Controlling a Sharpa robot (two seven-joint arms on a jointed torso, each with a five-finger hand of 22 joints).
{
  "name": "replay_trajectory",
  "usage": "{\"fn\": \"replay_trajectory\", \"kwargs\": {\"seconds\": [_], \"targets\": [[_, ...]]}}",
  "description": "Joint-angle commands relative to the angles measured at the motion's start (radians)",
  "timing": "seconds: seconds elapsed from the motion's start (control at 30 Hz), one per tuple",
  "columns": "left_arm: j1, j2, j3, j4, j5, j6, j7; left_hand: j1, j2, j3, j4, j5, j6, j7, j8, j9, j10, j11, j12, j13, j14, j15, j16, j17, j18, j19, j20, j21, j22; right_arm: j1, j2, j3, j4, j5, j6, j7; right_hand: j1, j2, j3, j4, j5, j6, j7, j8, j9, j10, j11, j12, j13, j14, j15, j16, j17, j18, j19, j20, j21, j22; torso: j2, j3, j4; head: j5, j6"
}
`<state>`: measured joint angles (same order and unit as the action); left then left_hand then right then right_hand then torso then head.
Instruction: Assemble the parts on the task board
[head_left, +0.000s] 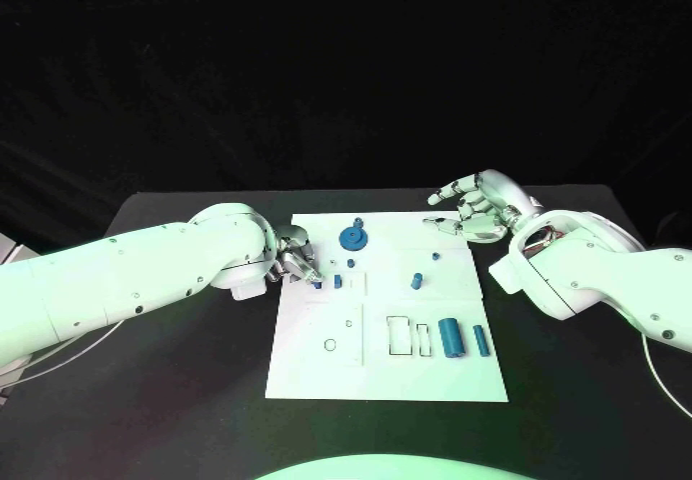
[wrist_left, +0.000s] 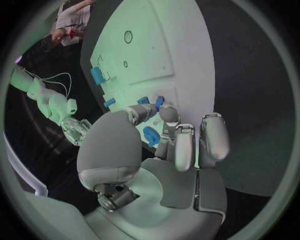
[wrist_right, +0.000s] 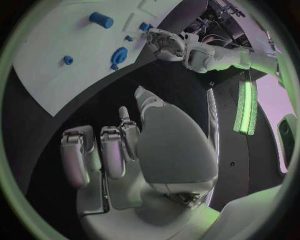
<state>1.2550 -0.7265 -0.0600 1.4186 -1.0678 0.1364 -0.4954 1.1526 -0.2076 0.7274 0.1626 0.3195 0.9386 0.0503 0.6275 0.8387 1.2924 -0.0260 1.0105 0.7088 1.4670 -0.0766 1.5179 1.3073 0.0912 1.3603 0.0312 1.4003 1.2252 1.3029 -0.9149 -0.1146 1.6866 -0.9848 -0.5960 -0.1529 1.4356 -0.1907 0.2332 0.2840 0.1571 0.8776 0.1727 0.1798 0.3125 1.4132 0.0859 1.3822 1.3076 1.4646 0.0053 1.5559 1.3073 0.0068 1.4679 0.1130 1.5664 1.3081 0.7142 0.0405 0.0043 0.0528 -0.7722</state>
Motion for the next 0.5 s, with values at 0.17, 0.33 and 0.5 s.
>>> {"fn": "replay_trajectory", "kwargs": {"seconds": [0.17,0.33,0.5], "targets": [[-0.009,0.006,-0.009,0.003,-0.004,0.058,-0.009,-0.002,0.01,0.159,-0.151,0.002,0.003,-0.003,-0.004,-0.001,0.003,-0.003,0.002,0.001,0.078,-0.006,0.006,0.165,-0.015,0.007,-0.001,0.003,0.001,-0.001,-0.001,0.0,0.002,-0.004,0.012,0.007,-0.007,0.004,-0.001,0.005,0.006,0.006,-0.002,-0.003,-0.001,-0.003,0.0,-0.003,0.104,0.096,0.006,-0.004,0.225,-0.007,0.103,0.003,0.004,0.263,-0.001,-0.0002,0.0017,-0.002,-0.003],[-0.009,0.006,-0.009,0.002,-0.003,0.06,-0.008,-0.009,0.006,0.158,-0.15,0.001,0.004,-0.003,-0.003,-0.001,0.007,-0.002,0.008,0.01,0.078,-0.006,0.006,0.166,-0.015,0.006,-0.001,0.003,0.0,-0.001,-0.001,0.0,0.002,-0.004,0.011,0.008,-0.008,0.004,0.0,0.004,0.007,0.006,-0.003,-0.003,-0.002,-0.003,0.0,-0.003,0.104,0.096,0.006,-0.004,0.226,-0.007,0.103,0.003,0.004,0.263,-0.001,-0.0005,0.002,-0.003,-0.003],[-0.009,0.005,-0.009,0.0,0.004,0.052,-0.008,-0.039,-0.004,0.137,-0.135,-0.006,0.008,-0.008,-0.001,-0.001,0.016,-0.005,0.011,0.015,0.077,-0.007,0.006,0.164,-0.015,0.006,-0.001,0.003,0.001,-0.001,-0.002,0.0,0.003,-0.004,0.01,0.008,-0.008,0.004,0.0,0.004,0.007,0.006,-0.003,-0.003,-0.002,-0.003,0.0,-0.003,0.104,0.096,0.006,-0.004,0.226,-0.007,0.103,0.003,0.004,0.263,-0.001,-0.0004,0.0016,-0.002,-0.004]]}}
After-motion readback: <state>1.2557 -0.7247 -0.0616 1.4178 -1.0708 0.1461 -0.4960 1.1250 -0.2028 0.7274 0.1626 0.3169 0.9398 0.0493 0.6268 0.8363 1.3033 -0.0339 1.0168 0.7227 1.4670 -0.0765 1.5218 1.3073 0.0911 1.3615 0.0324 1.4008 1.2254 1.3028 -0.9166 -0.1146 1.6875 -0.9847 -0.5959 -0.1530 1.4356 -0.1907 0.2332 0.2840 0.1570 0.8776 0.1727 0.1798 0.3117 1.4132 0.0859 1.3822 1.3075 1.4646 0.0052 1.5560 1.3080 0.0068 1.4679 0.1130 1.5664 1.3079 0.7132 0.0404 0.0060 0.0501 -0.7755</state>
